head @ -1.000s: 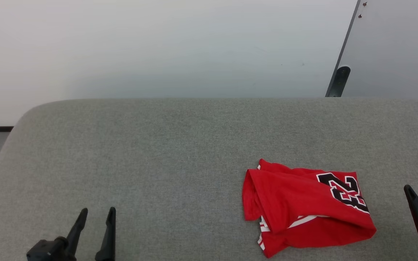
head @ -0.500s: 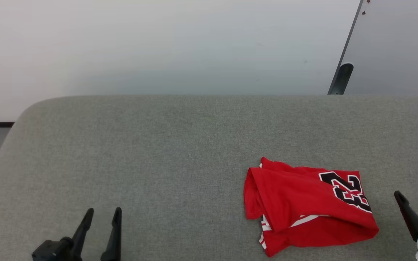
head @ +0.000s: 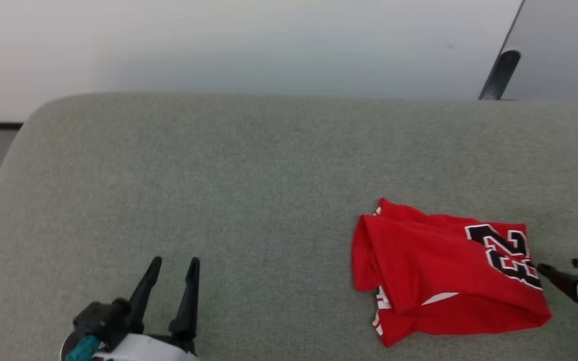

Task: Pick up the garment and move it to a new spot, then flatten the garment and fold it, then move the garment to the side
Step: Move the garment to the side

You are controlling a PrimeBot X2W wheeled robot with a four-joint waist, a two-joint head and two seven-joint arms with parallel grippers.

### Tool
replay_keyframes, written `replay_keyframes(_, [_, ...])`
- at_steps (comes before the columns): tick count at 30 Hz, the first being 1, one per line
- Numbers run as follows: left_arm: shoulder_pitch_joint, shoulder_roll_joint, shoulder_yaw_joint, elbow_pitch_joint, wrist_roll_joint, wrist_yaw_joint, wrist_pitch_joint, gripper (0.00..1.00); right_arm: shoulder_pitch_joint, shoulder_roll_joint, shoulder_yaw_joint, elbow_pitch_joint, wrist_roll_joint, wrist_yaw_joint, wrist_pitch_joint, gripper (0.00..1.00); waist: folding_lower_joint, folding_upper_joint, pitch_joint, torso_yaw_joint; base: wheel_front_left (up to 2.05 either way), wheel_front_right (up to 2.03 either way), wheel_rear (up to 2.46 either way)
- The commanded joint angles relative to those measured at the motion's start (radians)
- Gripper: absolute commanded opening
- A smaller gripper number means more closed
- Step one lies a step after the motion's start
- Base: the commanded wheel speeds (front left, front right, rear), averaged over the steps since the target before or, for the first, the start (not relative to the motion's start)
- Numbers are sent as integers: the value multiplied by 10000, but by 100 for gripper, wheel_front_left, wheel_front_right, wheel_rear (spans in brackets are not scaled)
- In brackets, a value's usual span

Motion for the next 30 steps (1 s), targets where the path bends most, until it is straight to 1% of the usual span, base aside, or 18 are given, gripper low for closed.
replay_keyframes(1, [-219,-69,-22,84,98,-68,-49,100,-187,11,-130,147,-170,-8,182,100,0,-1,522,410,0,0,0])
replay_keyframes(5, [-586,-196,-31,247,108,-165,-106,100,-225,92,-191,350,-214,-8,575,100,0,-1,928,643,0,0,0])
replay_keyframes(9, [-843,-330,-40,411,177,-261,-151,100,-138,220,-79,569,-192,-8,707,100,0,-1,1262,747,0,0,0])
replay_keyframes(13, [-1028,-457,-77,548,248,-336,-178,100,-42,310,68,840,-290,-8,623,100,0,-1,1370,792,0,0,0])
replay_keyframes(17, [-1204,-540,-46,729,281,-416,-189,100,50,576,143,1180,-305,-8,328,100,0,-1,1382,777,0,0,0])
replay_keyframes(19, [-1233,-574,-13,788,307,-444,-197,100,37,660,181,1253,-293,-8,130,44,0,-1,1359,737,0,0,0])
replay_keyframes(20, [-1231,-591,-4,819,320,-459,-201,100,27,694,194,1279,-268,-8,25,29,0,-1,1344,710,0,0,0])
replay_keyframes(21, [-1247,-607,1,848,340,-500,-204,100,20,720,184,1309,-229,-8,-97,0,0,-1,1325,689,0,0,0])
replay_keyframes(30, [-1298,-705,77,970,460,-632,-218,100,-156,691,182,1489,-11,-11,-1017,0,0,-1,1131,325,0,0,0])
